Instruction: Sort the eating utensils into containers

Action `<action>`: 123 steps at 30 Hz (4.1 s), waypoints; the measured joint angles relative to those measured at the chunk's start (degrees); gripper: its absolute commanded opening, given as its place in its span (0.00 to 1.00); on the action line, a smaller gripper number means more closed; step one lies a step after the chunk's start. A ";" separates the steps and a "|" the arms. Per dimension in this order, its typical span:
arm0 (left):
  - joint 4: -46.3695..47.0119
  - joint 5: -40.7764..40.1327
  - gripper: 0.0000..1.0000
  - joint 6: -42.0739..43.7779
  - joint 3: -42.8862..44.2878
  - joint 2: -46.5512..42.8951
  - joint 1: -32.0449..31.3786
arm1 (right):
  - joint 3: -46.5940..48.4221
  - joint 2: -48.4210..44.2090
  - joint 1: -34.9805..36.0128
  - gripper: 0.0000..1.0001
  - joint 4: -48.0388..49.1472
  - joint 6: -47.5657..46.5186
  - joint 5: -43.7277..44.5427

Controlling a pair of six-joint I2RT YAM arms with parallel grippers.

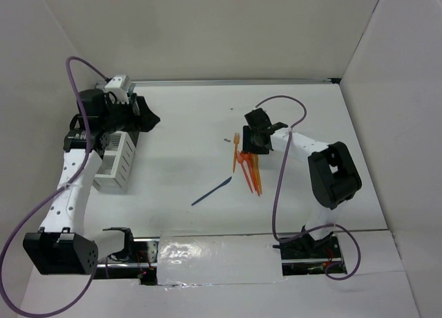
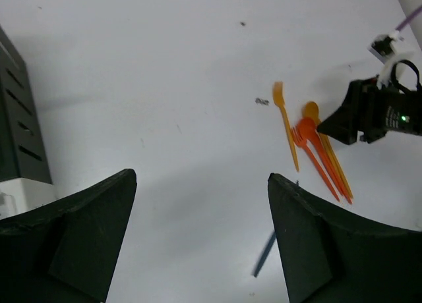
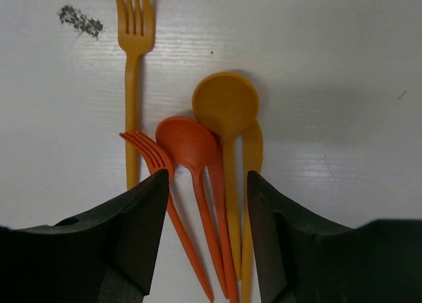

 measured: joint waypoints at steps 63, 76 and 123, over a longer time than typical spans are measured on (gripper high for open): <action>6.73 5.81 0.92 -18.91 -3.48 15.74 -29.97 | -15.56 -28.35 -0.22 0.00 8.90 -8.68 -20.35; 16.26 7.56 0.84 -22.53 4.98 24.20 -33.07 | -13.33 -32.41 0.07 0.00 9.51 -10.45 -35.71; 20.17 5.79 0.17 -3.69 -2.86 7.15 26.58 | -3.06 -25.40 -14.40 1.00 1.70 0.26 -14.36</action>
